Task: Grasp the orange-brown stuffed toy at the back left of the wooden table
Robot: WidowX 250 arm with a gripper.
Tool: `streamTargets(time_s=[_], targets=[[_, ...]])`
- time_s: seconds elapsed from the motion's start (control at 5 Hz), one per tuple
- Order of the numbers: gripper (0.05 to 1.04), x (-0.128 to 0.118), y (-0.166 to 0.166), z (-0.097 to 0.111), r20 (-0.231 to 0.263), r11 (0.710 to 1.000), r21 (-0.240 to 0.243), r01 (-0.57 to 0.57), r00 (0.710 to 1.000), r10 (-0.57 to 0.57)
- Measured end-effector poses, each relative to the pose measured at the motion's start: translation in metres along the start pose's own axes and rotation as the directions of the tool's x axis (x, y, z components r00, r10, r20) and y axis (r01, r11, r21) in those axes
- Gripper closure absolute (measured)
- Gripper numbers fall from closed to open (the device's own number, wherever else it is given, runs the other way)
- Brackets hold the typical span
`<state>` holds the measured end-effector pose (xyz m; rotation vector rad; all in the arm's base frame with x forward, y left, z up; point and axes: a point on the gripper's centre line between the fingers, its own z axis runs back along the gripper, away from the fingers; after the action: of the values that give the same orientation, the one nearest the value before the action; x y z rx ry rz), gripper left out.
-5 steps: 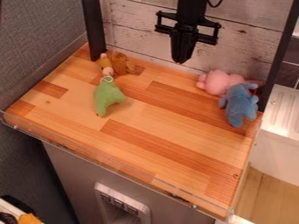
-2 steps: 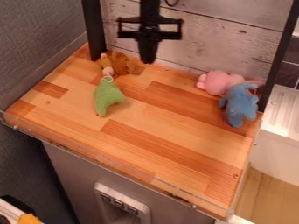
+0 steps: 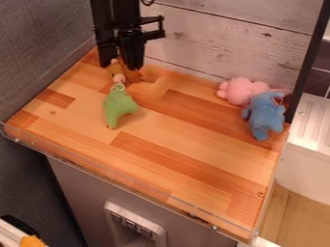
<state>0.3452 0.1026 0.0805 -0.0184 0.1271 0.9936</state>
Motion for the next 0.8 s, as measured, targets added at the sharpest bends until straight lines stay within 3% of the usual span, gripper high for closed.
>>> streamTargets(time_s=[0.2,0.4,0.6,0.8], targets=[[0.822,0.008,0.0,0.01,0.01,0.985,-0.023,-0.17,0.985,0.171],[0.548,0.023,-0.003,0.016,0.02,0.975,-0.039,-0.22,0.975,0.221],[0.246,0.034,-0.011,0.015,0.023,0.987,-0.046,-0.157,0.987,0.158],[0.077,0.041,-0.016,-0.001,0.021,0.999,-0.033,-0.006,1.0,0.006]])
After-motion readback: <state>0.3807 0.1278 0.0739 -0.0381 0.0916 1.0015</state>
